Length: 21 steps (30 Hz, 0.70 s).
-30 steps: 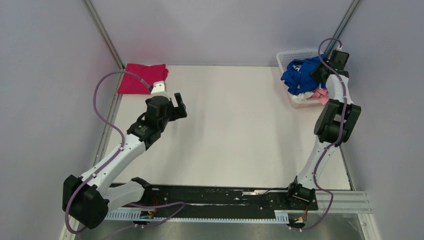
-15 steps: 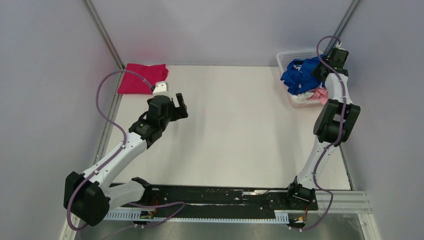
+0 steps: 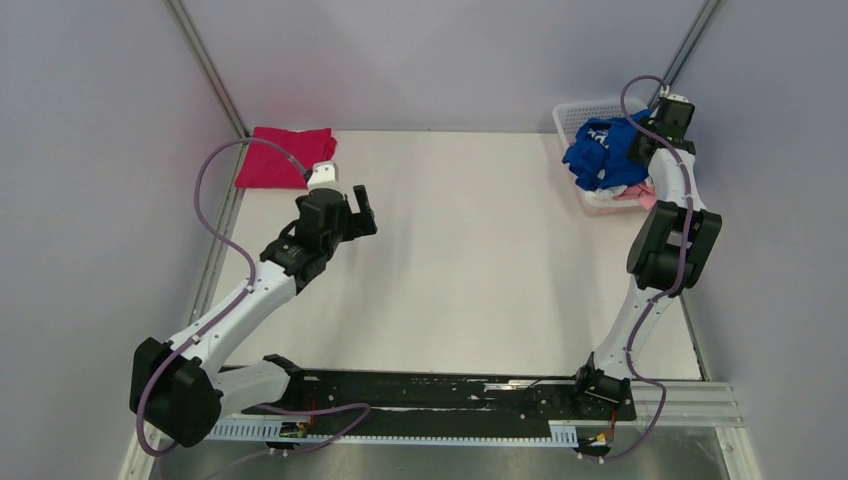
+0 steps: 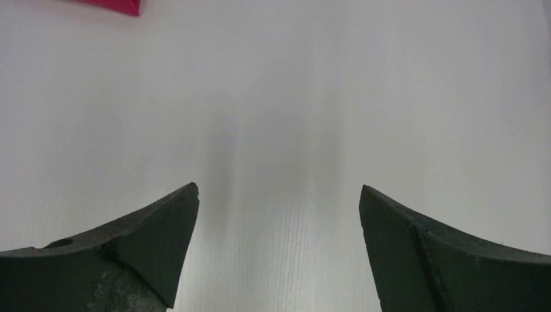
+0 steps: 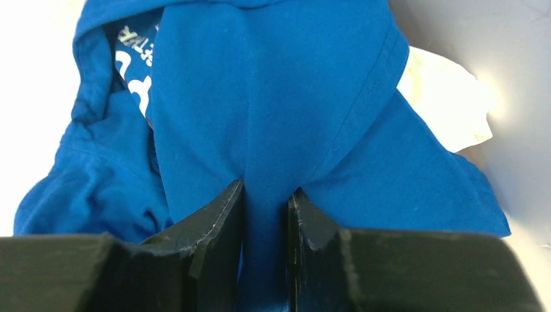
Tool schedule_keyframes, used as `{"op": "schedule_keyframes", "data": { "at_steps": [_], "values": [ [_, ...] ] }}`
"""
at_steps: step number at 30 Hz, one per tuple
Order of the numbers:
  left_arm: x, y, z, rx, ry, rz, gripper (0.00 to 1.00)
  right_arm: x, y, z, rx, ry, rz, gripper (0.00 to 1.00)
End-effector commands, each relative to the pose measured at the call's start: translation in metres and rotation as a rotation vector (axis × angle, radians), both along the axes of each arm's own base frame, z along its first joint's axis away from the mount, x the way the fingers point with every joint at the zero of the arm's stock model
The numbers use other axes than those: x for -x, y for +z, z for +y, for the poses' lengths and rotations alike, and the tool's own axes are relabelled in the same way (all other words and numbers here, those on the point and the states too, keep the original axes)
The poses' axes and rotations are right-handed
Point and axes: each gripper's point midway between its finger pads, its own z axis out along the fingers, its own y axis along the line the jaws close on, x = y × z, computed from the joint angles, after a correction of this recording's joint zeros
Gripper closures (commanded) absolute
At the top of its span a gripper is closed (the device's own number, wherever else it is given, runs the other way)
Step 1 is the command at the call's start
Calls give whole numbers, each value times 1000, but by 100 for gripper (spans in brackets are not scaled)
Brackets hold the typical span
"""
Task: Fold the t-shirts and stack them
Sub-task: Grab crumpled tshirt from bin with the right arm
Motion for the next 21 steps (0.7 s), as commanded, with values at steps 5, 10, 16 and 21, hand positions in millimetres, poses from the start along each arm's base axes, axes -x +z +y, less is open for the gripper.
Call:
{"op": "schedule_keyframes", "data": {
  "at_steps": [5,10,16,21],
  "values": [
    [-9,16,1,-8,13,-32,0,18,12,4,41,57,37,73],
    [-9,16,2,-12,17,-32,0,26,15,-7,101,14,69,71],
    [-10,14,2,-18,23,-28,0,34,22,-19,159,-38,87,89],
    [-10,15,3,-21,26,-29,0,44,38,-49,270,-186,107,89]
  ]
}}
